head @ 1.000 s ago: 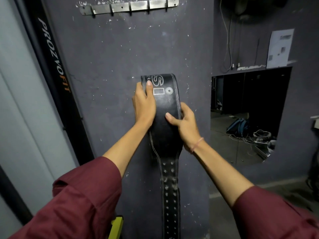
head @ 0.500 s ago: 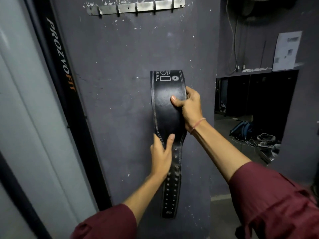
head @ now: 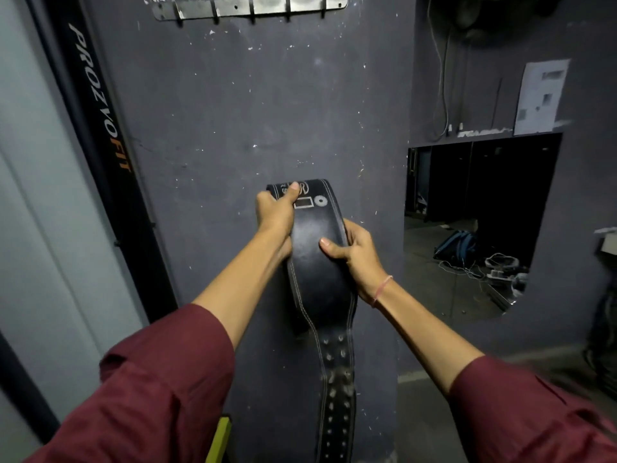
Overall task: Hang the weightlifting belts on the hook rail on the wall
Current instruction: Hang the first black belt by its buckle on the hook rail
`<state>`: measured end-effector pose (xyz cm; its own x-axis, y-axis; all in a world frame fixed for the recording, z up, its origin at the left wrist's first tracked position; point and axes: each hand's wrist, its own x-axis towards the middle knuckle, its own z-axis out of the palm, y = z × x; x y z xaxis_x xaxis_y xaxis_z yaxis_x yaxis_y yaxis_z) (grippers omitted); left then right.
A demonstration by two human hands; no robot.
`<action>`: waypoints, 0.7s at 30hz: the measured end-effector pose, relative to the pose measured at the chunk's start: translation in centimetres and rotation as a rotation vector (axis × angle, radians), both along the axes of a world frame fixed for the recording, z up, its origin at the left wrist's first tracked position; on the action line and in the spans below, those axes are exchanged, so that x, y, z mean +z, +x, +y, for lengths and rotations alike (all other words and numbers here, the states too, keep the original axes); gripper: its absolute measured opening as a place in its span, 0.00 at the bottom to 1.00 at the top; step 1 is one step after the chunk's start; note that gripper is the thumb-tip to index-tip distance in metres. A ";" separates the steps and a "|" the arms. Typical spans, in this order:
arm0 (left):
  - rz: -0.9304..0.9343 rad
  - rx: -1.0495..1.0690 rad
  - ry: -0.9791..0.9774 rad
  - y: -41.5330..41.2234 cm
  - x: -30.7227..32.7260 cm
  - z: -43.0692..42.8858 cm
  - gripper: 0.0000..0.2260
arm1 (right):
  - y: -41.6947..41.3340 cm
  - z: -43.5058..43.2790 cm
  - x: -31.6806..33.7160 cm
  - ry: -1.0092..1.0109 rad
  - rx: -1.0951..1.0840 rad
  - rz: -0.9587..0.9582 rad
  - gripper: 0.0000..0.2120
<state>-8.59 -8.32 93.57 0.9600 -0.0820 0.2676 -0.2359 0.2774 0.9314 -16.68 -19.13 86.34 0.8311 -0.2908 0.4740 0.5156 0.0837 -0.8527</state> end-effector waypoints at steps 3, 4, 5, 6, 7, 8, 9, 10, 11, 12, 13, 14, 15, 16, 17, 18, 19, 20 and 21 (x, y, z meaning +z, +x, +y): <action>-0.100 0.011 -0.005 0.7 -2.2 0.0 0.16 | -0.8 -0.1 -4.9 -0.009 0.001 0.090 0.18; -0.133 0.023 0.010 0.4 -2.3 0.2 0.16 | -1.3 0.0 -7.0 -0.019 0.011 0.127 0.18; -0.166 0.037 0.027 0.1 -2.2 0.4 0.16 | -1.7 0.1 -8.9 -0.032 0.023 0.163 0.18; -0.199 0.048 0.047 -0.3 -2.0 0.5 0.19 | -2.1 0.3 -10.2 -0.035 0.033 0.179 0.16; -0.228 0.068 0.066 -0.1 -1.8 0.6 0.22 | -1.9 0.3 -10.8 -0.029 0.019 0.189 0.15; -0.253 0.105 0.085 -0.2 -1.6 0.7 0.24 | -1.7 0.4 -10.4 -0.013 0.009 0.175 0.14; -0.265 0.156 0.102 -0.1 -1.3 0.8 0.25 | -1.0 0.4 -9.3 0.003 -0.011 0.152 0.14; -0.276 0.192 0.114 -0.2 -1.1 0.9 0.24 | -0.5 0.6 -7.7 0.004 -0.028 0.114 0.16; -0.292 0.208 0.122 -0.3 -1.1 1.0 0.23 | 0.3 0.8 -5.7 -0.005 -0.054 0.084 0.21; -0.325 0.209 0.125 -0.4 -1.2 1.1 0.21 | 1.0 0.9 -3.2 -0.015 -0.060 0.054 0.24; -0.368 0.215 0.137 -0.4 -1.6 1.1 0.18 | 1.6 1.0 -0.6 -0.022 -0.053 0.033 0.22; -0.395 0.214 0.155 -0.6 -2.1 1.1 0.16 | 2.2 0.9 1.9 -0.037 -0.041 0.025 0.17; -0.410 0.208 0.162 -0.8 -2.6 1.0 0.14 | 2.7 0.7 4.0 -0.045 -0.026 0.033 0.11; -0.416 0.201 0.159 -0.9 -3.1 1.0 0.12 | 2.8 0.7 5.8 -0.050 -0.006 0.042 0.08; -0.412 0.196 0.148 -0.9 -3.5 0.9 0.11 | 3.0 0.6 6.7 -0.050 0.002 0.056 0.08; -0.393 0.194 0.138 -1.2 -3.5 1.0 0.11 | 2.8 0.7 7.3 -0.043 0.007 0.055 0.10; -0.370 0.189 0.139 -1.2 -3.3 1.1 0.11 | 2.9 0.7 7.1 -0.028 -0.003 0.048 0.13; -0.332 0.166 0.150 -1.1 -3.0 1.1 0.12 | 2.7 0.7 6.8 -0.007 -0.006 0.035 0.15; -0.263 0.115 0.151 -0.4 -2.7 1.1 0.14 | 2.5 0.7 6.2 0.012 -0.016 0.017 0.17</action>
<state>-9.02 -7.22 90.87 0.8651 -0.0347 0.5004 -0.4953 0.0986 0.8631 -14.18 -18.42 92.56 0.8341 -0.3092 0.4567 0.5028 0.0858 -0.8601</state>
